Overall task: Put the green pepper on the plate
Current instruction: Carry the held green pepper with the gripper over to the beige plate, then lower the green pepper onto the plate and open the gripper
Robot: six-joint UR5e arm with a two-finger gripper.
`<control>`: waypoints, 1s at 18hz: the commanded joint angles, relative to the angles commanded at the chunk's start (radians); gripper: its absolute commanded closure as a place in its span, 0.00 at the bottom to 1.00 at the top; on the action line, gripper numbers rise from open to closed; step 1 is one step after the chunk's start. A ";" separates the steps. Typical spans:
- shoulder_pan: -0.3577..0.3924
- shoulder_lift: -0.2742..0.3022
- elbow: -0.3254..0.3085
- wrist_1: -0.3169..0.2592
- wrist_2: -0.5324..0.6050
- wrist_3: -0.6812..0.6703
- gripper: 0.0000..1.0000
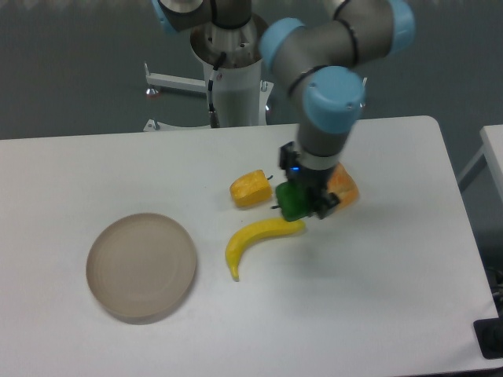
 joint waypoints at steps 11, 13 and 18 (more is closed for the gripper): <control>-0.290 -0.179 0.012 0.244 0.005 -0.362 0.67; -0.303 -0.207 0.014 0.264 0.003 -0.401 0.66; -0.324 -0.252 0.011 0.285 0.000 -0.426 0.60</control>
